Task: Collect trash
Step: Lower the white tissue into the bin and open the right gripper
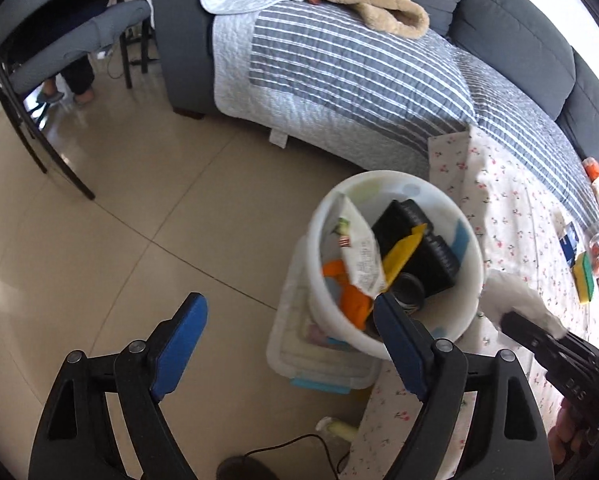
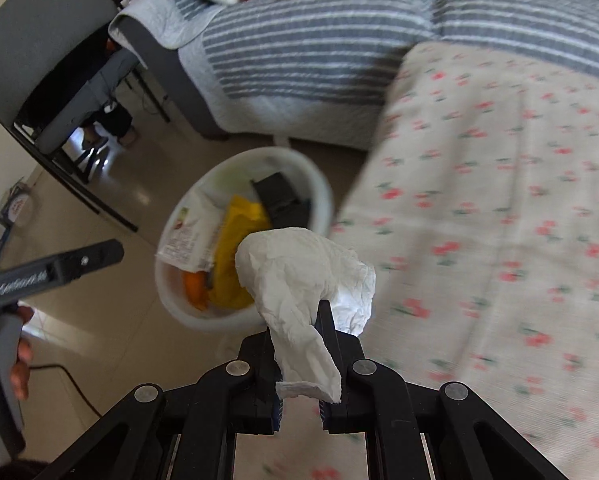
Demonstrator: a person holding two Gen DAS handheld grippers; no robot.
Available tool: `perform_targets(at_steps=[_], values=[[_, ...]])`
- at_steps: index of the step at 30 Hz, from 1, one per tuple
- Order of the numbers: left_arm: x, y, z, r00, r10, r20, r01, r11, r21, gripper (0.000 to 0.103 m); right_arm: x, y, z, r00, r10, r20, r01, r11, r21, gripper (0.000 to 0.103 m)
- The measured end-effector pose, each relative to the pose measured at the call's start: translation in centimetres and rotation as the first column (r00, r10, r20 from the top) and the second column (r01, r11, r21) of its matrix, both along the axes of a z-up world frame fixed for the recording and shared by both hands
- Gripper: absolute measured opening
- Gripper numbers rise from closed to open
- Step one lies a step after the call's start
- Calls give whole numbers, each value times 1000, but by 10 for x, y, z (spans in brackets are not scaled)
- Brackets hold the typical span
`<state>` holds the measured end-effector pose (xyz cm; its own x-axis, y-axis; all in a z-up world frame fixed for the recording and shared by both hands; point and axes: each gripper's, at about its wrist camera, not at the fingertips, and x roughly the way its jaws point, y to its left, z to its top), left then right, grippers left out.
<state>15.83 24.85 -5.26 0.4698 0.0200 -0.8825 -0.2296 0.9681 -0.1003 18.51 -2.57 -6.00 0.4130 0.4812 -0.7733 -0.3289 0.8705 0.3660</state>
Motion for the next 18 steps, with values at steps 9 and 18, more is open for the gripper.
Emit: perform_targets(at_steps=[9, 18], values=[[0, 10, 0, 1000, 8, 10, -8, 1000, -28, 87, 24, 49, -20, 999, 8, -51, -8, 1000, 10, 13], [1, 4, 0, 1000, -12, 7, 12, 1000, -26, 87, 31, 44, -20, 994, -50, -96, 56, 997, 58, 60]])
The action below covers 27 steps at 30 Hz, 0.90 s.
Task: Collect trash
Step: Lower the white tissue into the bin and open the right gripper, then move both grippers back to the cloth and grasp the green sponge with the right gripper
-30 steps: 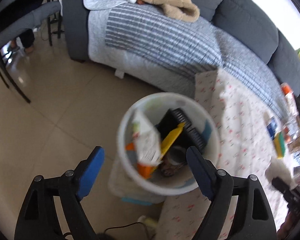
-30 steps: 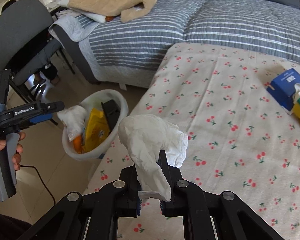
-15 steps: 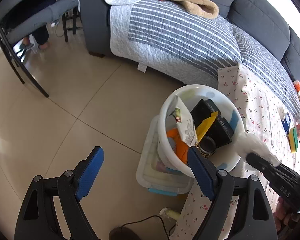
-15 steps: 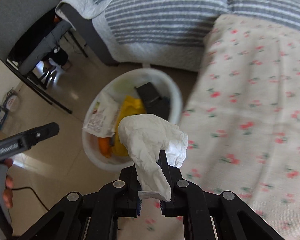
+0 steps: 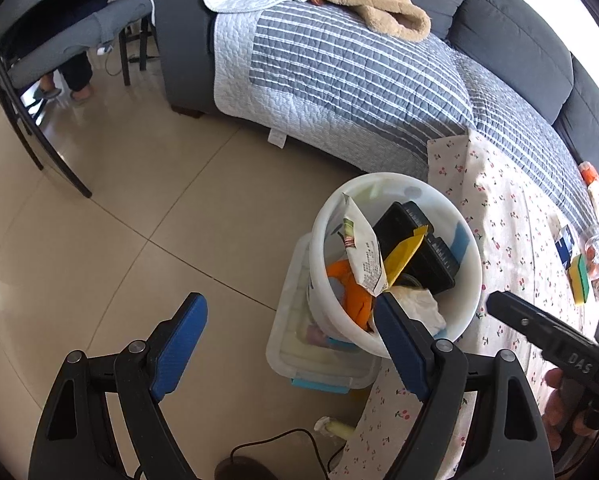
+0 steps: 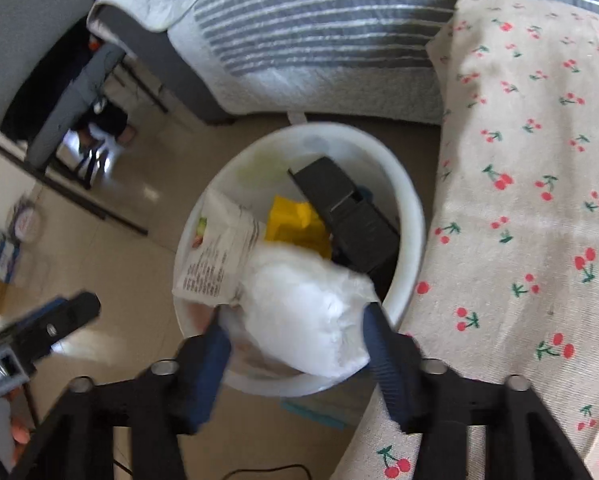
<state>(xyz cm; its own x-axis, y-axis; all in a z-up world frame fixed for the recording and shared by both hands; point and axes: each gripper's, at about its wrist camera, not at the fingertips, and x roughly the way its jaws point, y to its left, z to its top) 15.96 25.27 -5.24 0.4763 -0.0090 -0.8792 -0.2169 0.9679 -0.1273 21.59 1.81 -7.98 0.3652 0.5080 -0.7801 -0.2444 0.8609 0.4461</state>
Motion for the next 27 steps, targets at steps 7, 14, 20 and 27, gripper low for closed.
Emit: perform_targets(at_steps=[7, 14, 20, 27], values=[[0, -15, 2, 999, -36, -3, 36, 999, 16, 87, -10, -24, 14, 999, -26, 23, 26, 999, -30, 67], [4, -42, 5, 996, -83, -6, 83, 997, 3, 90, -24, -60, 24, 997, -65, 44, 68, 994, -90, 76], [10, -82, 10, 989, -148, 4, 148, 989, 17, 99, -40, -107, 36, 992, -108, 65, 119, 975, -188, 83], [20, -132, 18, 976, -216, 19, 216, 976, 14, 103, -49, -177, 51, 974, -204, 100, 223, 938, -264, 89]])
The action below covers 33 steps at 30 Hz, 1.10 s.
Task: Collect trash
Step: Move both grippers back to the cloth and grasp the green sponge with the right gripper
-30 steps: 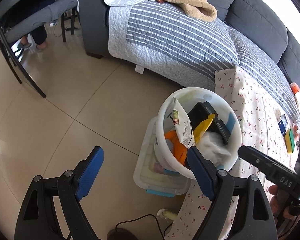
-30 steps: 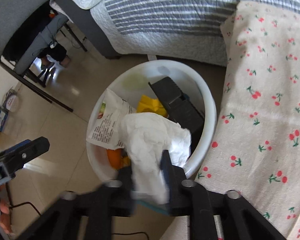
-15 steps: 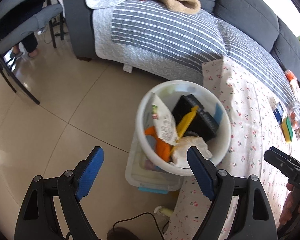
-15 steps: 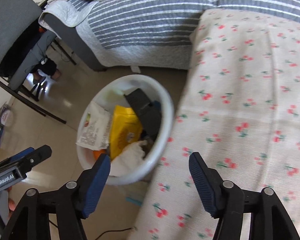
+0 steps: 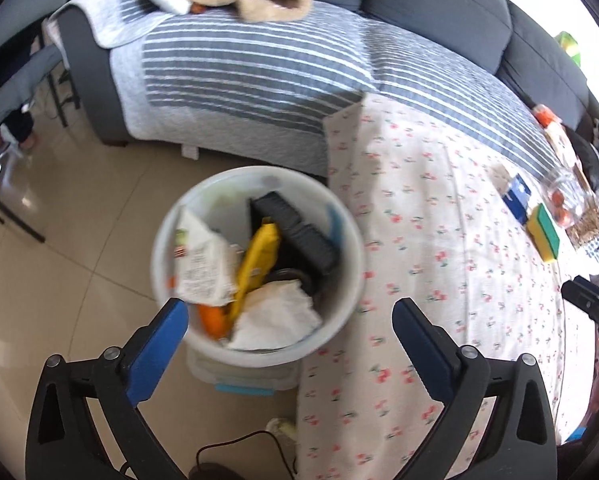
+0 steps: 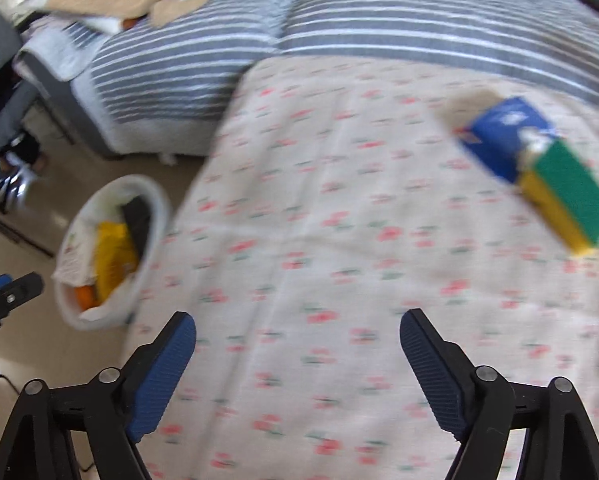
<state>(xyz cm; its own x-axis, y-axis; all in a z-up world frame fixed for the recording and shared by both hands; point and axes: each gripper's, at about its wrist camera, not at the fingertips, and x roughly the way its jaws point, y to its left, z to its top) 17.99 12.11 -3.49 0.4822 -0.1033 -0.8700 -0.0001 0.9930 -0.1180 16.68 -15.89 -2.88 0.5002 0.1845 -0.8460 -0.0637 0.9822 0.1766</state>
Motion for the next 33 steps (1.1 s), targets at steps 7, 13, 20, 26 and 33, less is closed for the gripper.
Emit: perform_targets(at_steps=[7, 13, 20, 26, 33], values=[[13, -39, -4, 999, -42, -3, 42, 999, 10, 103, 2, -68, 13, 996, -83, 14, 84, 993, -85, 91], [26, -67, -3, 997, -69, 21, 68, 997, 25, 103, 6, -119, 17, 990, -132, 49, 136, 985, -105, 94], [40, -88, -9, 995, -94, 31, 92, 995, 41, 103, 28, -152, -3, 992, -124, 20, 125, 975, -185, 95], [50, -105, -20, 994, -113, 5, 113, 993, 47, 103, 47, -153, -19, 998, -56, 8, 56, 952, -302, 98], [53, -129, -27, 987, -158, -2, 158, 985, 66, 103, 79, -165, -39, 999, -30, -23, 18, 921, -388, 98]])
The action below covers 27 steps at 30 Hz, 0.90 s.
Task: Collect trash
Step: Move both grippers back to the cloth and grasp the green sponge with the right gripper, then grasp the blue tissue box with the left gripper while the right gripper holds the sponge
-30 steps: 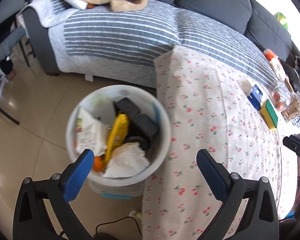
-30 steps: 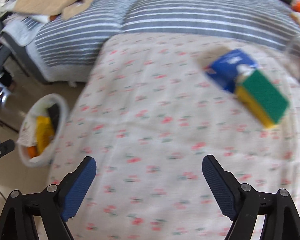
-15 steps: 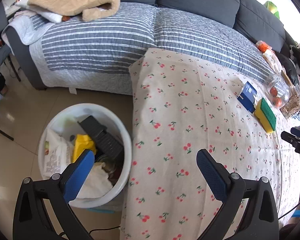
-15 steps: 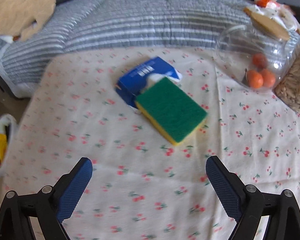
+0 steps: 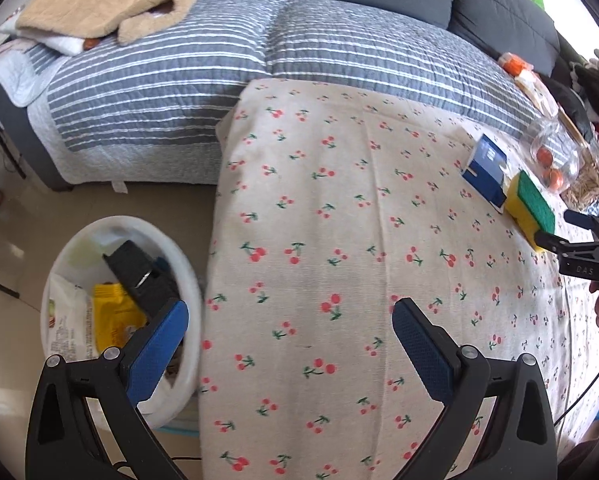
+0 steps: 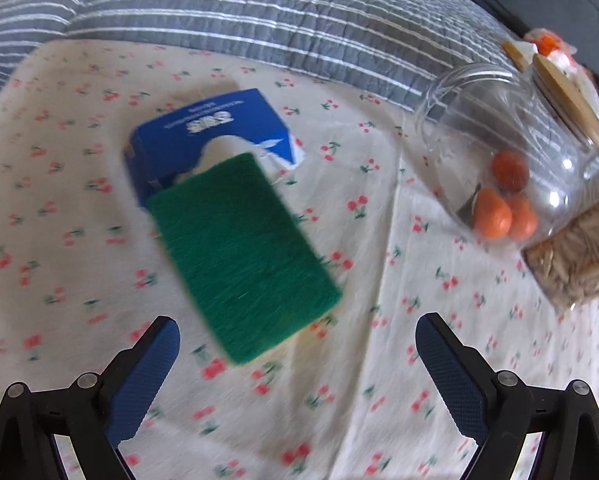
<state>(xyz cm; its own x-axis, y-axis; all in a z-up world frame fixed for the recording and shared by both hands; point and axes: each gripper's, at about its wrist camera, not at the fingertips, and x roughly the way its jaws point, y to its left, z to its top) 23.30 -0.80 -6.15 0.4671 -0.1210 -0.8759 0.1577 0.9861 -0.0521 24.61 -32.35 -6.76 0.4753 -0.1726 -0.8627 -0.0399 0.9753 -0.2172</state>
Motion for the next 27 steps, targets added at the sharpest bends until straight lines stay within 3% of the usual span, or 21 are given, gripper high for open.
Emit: perform_targets(at_steps=[3, 4, 7, 18, 21, 27], values=[[-1, -11, -3, 1000, -22, -7, 22, 1000, 7, 103, 4, -5, -8, 1000, 31, 1, -31, 999, 26, 97], [-2, -15, -4, 999, -32, -5, 32, 999, 12, 103, 5, -5, -10, 999, 42, 2, -43, 999, 30, 92], [-6, -25, -5, 998, -59, 2, 59, 998, 26, 103, 2, -7, -8, 997, 81, 18, -82, 989, 126, 61], [-11, -85, 20, 973, -220, 65, 219, 975, 24, 103, -53, -18, 39, 998, 39, 49, -46, 988, 150, 60], [-5, -113, 21, 961, -266, 70, 264, 963, 48, 103, -78, -32, 49, 999, -21, 50, 13, 986, 164, 60], [25, -172, 17, 946, -313, 86, 301, 944, 135, 103, -107, -65, 42, 990, -142, 14, 136, 969, 207, 61]])
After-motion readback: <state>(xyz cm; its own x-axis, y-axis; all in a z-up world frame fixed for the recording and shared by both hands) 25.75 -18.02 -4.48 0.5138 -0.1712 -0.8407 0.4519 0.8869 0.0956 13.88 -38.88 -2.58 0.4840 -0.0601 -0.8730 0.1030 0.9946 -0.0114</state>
